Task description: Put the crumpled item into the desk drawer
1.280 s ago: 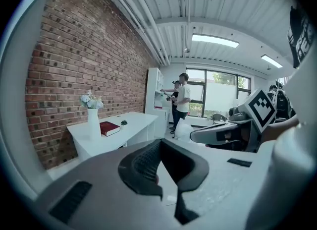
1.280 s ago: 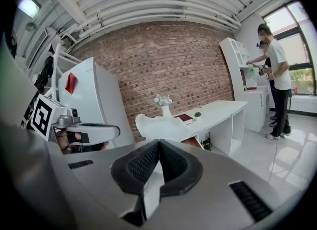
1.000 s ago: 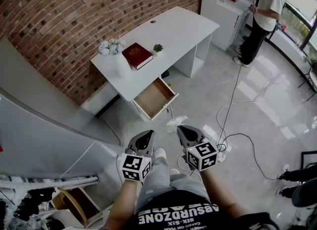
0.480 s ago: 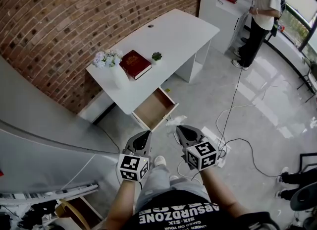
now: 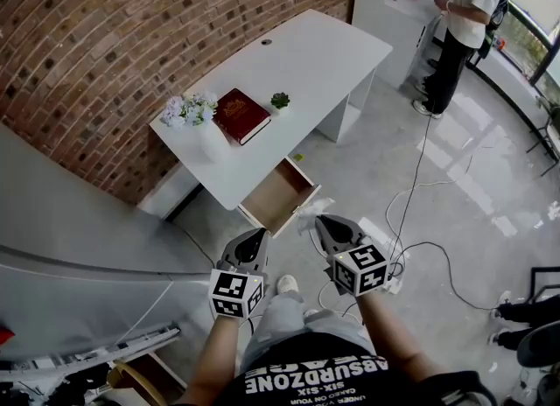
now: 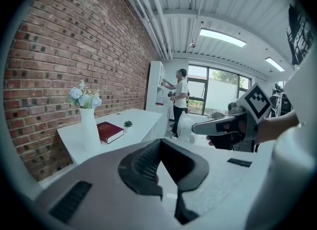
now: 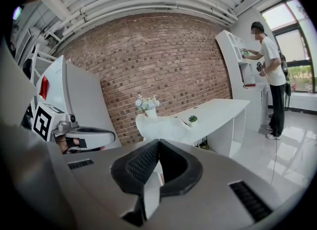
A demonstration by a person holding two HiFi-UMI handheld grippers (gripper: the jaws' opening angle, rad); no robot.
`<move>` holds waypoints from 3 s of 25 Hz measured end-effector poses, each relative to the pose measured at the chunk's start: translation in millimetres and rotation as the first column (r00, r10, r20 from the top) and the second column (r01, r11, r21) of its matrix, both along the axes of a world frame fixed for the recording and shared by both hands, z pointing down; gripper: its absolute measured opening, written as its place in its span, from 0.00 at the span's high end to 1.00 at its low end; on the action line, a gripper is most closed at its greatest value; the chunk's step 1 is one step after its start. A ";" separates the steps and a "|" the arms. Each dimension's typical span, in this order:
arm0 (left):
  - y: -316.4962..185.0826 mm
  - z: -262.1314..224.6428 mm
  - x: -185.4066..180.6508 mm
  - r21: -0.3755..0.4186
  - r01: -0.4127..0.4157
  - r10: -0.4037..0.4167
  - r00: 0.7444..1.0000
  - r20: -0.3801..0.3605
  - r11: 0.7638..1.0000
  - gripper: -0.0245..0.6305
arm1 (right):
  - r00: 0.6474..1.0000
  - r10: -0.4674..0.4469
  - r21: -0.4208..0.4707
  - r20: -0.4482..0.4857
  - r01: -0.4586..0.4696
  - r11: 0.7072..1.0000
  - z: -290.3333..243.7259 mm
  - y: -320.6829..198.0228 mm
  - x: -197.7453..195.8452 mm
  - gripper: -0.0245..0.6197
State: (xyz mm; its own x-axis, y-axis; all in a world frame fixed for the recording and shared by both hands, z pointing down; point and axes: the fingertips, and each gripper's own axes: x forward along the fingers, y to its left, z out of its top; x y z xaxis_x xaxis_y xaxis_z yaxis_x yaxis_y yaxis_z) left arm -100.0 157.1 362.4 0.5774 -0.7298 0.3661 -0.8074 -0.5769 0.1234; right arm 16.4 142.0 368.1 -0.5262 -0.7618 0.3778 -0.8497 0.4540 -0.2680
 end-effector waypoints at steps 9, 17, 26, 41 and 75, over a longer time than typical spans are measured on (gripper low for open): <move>-35.4 10.4 -17.1 -0.010 -0.025 0.025 1.000 -0.007 1.000 0.95 | 1.000 0.029 -0.005 -0.010 -0.029 1.000 9.5 -35.3 -14.7 0.96; -69.2 22.4 -29.8 -0.008 -0.065 0.065 0.998 -0.013 0.998 0.95 | 0.997 0.066 -0.015 -0.028 -0.066 0.998 23.3 -62.9 -23.2 0.97; -90.2 32.8 -39.3 -0.039 -0.064 0.063 0.998 -0.030 0.997 0.95 | 0.996 0.060 -0.046 -0.059 -0.063 0.997 35.4 -87.2 -30.8 0.97; -133.0 44.2 -40.1 -0.091 0.018 -0.020 1.000 -0.019 0.996 0.95 | 0.995 -0.041 -0.112 -0.089 0.031 0.993 61.7 -140.4 -26.6 0.96; -178.4 77.4 -11.6 -0.169 0.125 -0.120 0.992 0.038 0.978 0.95 | 0.972 -0.219 -0.277 -0.081 0.190 0.942 156.6 -204.0 -15.0 0.96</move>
